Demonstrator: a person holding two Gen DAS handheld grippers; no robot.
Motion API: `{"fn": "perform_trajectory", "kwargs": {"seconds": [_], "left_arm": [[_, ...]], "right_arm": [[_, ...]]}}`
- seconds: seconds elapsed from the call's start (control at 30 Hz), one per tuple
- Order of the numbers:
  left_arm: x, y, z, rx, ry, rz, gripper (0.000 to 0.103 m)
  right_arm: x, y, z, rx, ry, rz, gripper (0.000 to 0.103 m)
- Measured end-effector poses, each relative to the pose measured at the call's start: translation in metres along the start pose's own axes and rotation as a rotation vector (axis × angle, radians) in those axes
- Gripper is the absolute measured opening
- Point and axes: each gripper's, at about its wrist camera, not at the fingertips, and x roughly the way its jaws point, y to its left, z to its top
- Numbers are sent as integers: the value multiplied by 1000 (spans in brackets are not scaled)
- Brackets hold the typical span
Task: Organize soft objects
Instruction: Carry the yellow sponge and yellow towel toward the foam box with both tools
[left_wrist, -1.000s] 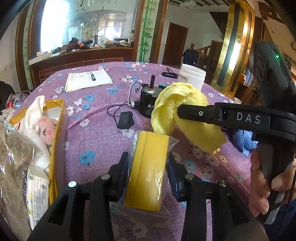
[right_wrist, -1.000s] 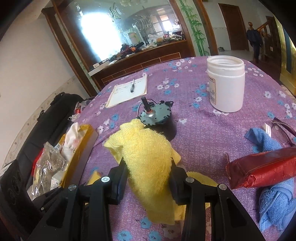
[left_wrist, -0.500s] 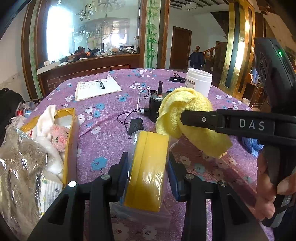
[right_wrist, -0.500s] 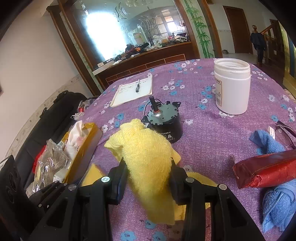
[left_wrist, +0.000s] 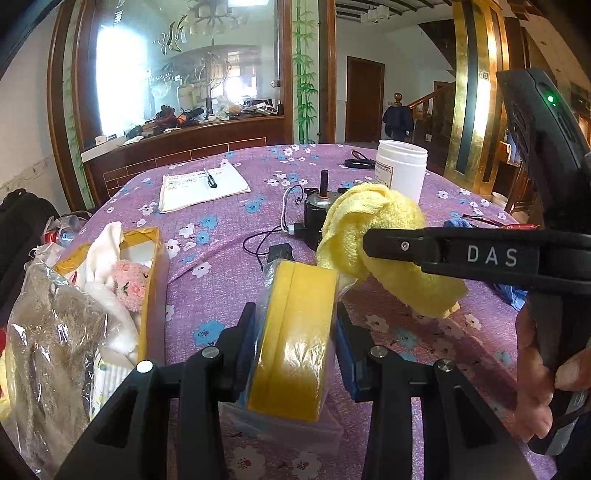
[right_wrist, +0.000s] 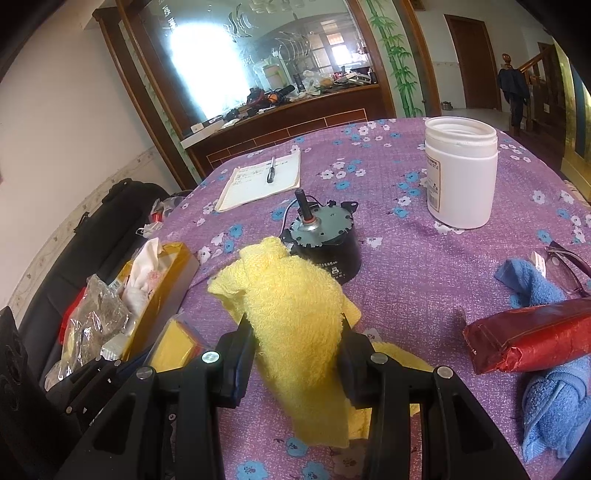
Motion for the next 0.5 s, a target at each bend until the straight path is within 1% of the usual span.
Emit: {"fn": "perform_trajectory", "kwargs": {"seconds": [0.5], "left_arm": [[-5, -2, 0, 22, -32, 28, 38]], "right_arm": [[1, -1, -2, 0, -6, -20, 43]]}}
